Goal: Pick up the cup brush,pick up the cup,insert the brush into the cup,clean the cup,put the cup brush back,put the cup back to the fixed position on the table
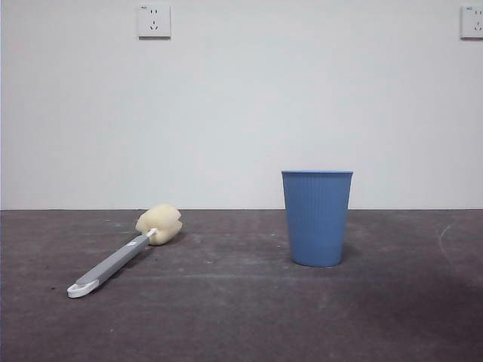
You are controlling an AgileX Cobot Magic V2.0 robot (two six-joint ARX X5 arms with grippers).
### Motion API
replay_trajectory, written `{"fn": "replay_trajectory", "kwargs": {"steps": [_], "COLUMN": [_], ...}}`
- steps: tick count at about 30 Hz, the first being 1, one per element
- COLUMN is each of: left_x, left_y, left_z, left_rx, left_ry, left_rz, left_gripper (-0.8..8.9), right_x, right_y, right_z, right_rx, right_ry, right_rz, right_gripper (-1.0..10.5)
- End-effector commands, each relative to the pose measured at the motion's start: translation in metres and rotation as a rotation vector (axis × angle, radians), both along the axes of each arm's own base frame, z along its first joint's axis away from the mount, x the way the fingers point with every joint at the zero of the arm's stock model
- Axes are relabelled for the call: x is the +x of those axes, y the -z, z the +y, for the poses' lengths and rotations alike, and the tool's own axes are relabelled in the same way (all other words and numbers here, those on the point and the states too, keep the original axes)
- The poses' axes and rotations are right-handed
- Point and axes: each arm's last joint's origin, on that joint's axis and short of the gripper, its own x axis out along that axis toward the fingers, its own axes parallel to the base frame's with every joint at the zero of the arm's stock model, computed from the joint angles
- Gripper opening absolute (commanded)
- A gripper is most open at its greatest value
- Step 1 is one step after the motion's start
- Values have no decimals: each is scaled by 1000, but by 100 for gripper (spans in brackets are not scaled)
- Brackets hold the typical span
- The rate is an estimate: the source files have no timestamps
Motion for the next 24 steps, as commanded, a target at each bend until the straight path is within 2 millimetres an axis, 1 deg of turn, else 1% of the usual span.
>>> {"fn": "replay_trajectory", "kwargs": {"steps": [1, 4, 6, 12, 14, 20, 24], "left_x": [0, -1, -3, -10, -13, -19, -20], "left_y": [4, -2, -9, -37, -46, -77, -100], "left_z": [0, -1, -2, -4, -4, -8, -9], "left_rx": [-14, -64, -94, -142, -148, -212, -220], "left_ry": [17, 44, 49, 73, 87, 164, 201], "left_rz": [8, -1, -8, -42, -48, -29, 42], "left_gripper": [-5, -6, -6, -6, -6, -6, -6], "right_x": [1, 0, -1, -4, -3, 5, 12], "right_y": [2, -3, -11, -39, -48, -79, -103], "right_z": [0, 1, 1, 1, 2, 7, 10], "right_rx": [101, 151, 153, 201, 213, 232, 221], "right_ry": [12, -4, -9, -10, -43, -186, -309], "right_rz": [-3, -20, -40, -76, -65, 63, 183], "right_gripper": [-1, -9, -9, -9, -10, -10, -10]}}
